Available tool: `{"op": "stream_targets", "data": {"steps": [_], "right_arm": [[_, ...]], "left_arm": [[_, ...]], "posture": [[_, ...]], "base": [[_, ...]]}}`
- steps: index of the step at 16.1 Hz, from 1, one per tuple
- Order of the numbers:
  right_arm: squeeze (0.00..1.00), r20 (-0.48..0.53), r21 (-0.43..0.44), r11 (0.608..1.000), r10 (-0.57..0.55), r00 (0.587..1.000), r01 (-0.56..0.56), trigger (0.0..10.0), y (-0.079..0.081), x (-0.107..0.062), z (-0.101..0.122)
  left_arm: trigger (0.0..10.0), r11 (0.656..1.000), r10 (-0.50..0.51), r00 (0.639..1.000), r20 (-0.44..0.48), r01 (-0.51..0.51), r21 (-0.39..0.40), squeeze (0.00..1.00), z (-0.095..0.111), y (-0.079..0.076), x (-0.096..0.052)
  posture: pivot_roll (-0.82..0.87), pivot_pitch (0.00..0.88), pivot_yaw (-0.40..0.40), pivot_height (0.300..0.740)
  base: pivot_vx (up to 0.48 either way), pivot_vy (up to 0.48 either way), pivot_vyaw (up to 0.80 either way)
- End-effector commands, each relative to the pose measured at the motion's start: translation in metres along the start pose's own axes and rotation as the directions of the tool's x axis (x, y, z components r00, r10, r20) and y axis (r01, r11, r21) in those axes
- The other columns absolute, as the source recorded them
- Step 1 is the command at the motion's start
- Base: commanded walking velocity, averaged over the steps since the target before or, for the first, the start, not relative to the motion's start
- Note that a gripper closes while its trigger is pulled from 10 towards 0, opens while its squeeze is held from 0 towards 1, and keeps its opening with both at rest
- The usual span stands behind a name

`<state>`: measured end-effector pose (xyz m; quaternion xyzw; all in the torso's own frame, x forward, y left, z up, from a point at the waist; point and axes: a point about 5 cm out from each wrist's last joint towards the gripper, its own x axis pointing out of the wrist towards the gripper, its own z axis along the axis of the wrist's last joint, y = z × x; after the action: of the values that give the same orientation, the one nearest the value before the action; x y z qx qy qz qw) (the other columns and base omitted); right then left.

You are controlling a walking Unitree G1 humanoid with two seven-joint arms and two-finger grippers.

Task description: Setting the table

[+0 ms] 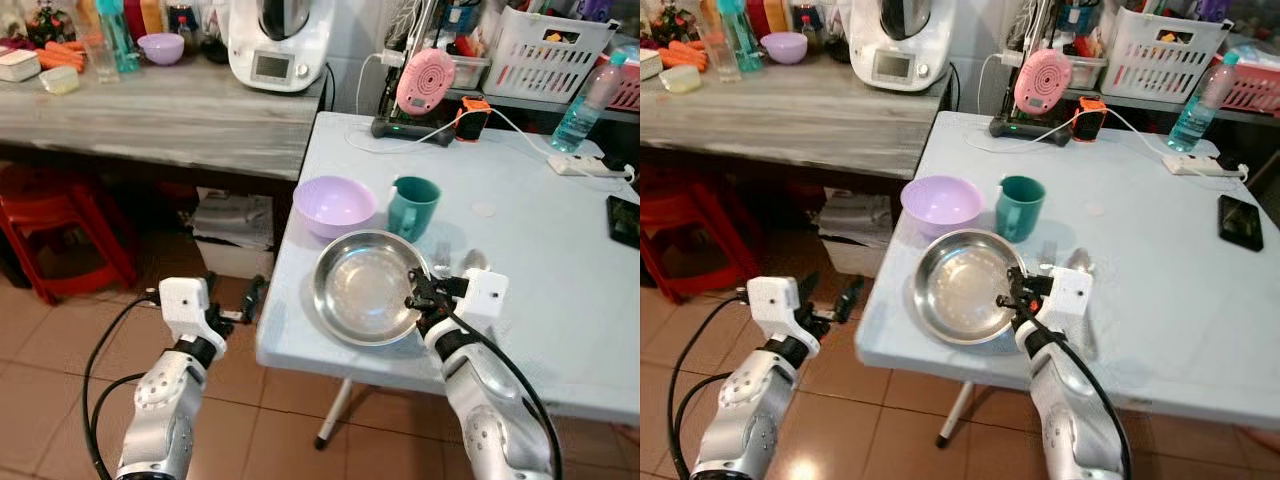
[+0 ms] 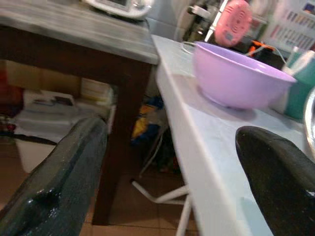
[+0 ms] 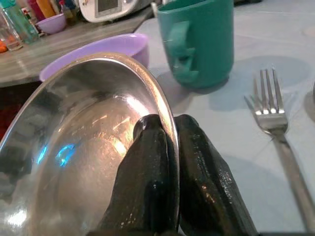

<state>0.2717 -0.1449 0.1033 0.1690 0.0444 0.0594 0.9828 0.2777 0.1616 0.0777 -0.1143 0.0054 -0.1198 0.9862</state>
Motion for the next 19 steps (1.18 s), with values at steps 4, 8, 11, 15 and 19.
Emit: {"op": "stream_targets", "data": {"steps": [4, 8, 11, 15, 19], "right_arm": [[0.00, 0.113, 0.008, 1.000, -0.016, 0.993, 0.015, 10.0, 0.001, -0.012, 0.026], [0.00, 0.099, 0.010, 0.999, -0.042, 0.994, 0.041, 10.0, -0.003, -0.018, 0.021], [0.00, 0.118, 0.029, 0.998, -0.067, 0.991, 0.064, 10.0, -0.006, -0.019, 0.026], [0.00, 0.112, 0.063, 0.994, -0.098, 0.989, 0.092, 10.0, -0.002, -0.027, 0.020], [0.00, 0.119, 0.092, 0.991, -0.108, 0.987, 0.098, 10.0, 0.006, -0.019, 0.014]], "left_arm": [[10.0, 0.981, 0.038, 0.984, 0.175, -0.070, 0.183, 0.00, 0.039, 0.004, 0.004], [10.0, 0.962, -0.021, 0.982, 0.187, -0.031, 0.271, 0.00, 0.041, -0.003, -0.001], [10.0, 0.959, -0.010, 0.986, 0.169, -0.038, 0.280, 0.00, 0.038, 0.000, -0.001], [10.0, 0.958, -0.022, 0.993, 0.118, -0.012, 0.285, 0.00, 0.028, -0.004, -0.011], [10.0, 0.946, -0.021, 0.996, 0.087, -0.008, 0.324, 0.00, 0.022, 0.006, -0.017]], "posture": [[-0.01, 0.000, -0.040, 0.740], [-0.01, 0.000, -0.028, 0.740], [-0.01, 0.000, -0.017, 0.740], [-0.01, 0.000, 0.002, 0.740], [0.02, 0.000, -0.025, 0.740]], "base": [[0.000, 0.427, 0.00], [0.000, 0.438, 0.00], [0.000, 0.480, 0.00], [0.000, 0.480, 0.00], [0.000, 0.479, 0.00]]}}
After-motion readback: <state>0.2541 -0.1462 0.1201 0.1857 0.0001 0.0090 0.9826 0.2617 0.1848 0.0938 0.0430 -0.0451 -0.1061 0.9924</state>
